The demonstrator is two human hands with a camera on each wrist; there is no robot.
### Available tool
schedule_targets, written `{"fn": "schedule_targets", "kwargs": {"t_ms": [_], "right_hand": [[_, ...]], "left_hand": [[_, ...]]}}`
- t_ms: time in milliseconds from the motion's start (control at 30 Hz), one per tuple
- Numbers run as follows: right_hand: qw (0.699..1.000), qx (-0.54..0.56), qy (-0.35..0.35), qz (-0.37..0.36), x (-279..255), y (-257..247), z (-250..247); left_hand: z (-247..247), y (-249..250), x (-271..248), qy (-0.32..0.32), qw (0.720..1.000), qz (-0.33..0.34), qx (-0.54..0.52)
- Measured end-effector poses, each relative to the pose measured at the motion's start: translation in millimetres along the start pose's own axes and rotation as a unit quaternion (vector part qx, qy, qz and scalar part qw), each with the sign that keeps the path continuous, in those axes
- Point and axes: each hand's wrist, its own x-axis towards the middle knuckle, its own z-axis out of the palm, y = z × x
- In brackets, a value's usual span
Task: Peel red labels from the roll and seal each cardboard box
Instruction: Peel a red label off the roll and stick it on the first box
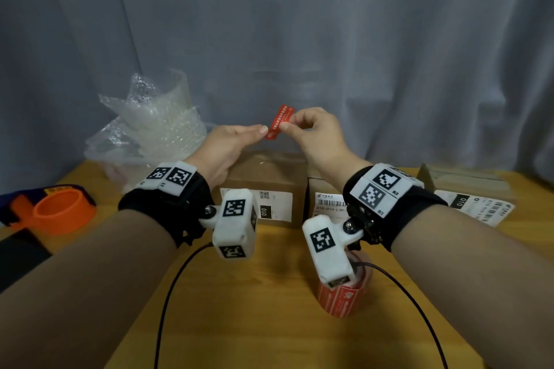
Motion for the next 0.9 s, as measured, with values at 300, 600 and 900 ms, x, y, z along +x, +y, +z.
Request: {"fn": "schedule_targets", "kwargs": {"t_ms": [300, 600, 900], "right_hand": [[0.984, 0.063, -0.086, 0.141, 8, 13, -18], [0.949, 0.119, -0.132, 0.261, 6, 5, -26], [0.909, 0.041, -0.19, 0.37, 1, 4, -16]], "left_hand": [[-19, -8, 10, -0.119, 0.823, 0.006, 0.555], [-6, -36, 9, -0.071, 0.804, 0.025, 0.59], [-3, -41, 3, -0.032, 0.852, 0.042, 0.521]]}}
